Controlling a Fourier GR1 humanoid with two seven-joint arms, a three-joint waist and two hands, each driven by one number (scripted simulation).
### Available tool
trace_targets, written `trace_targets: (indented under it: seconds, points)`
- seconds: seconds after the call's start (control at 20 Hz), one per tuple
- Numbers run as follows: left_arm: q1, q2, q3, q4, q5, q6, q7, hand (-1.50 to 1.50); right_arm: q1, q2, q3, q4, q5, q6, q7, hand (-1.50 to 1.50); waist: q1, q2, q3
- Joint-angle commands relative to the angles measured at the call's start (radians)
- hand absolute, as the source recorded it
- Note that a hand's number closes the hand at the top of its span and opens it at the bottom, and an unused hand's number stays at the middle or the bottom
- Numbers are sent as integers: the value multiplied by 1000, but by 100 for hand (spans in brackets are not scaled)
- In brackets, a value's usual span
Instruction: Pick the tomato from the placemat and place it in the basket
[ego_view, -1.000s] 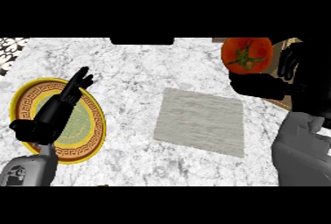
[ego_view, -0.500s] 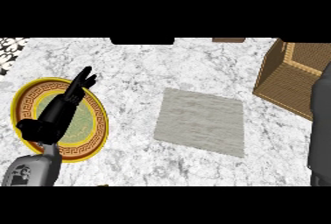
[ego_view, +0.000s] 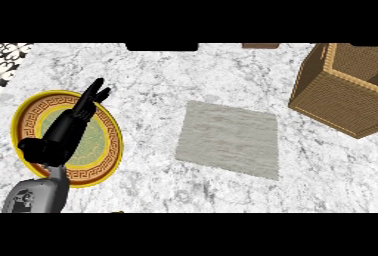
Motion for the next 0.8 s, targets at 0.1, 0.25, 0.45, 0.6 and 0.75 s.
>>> trace_targets:
  seconds: [0.1, 0.25, 0.45, 0.6, 0.75]
  points:
    - [-14, -4, -7, 17, -9, -6, -21, 0, 30, -64, -58, 196, -86, -74, -200, 150, 2, 2, 0]
    - [-27, 10, 13, -16, 15, -14, 38, 0, 124, -67, -90, 175, -114, -137, -285, 150, -3, 0, 1]
    - [-44, 0, 15, 32, 6, -7, 6, 0, 43, -104, -75, 351, -78, -232, -370, 150, 4, 2, 0]
    - [-32, -8, -3, 30, -13, -3, 3, 0, 83, -127, -117, 419, -120, -297, -489, 150, 3, 3, 1]
    - [-5, 14, 23, 19, 12, -26, -30, 0, 56, -127, -207, 438, -219, -364, -528, 150, 7, 4, 1]
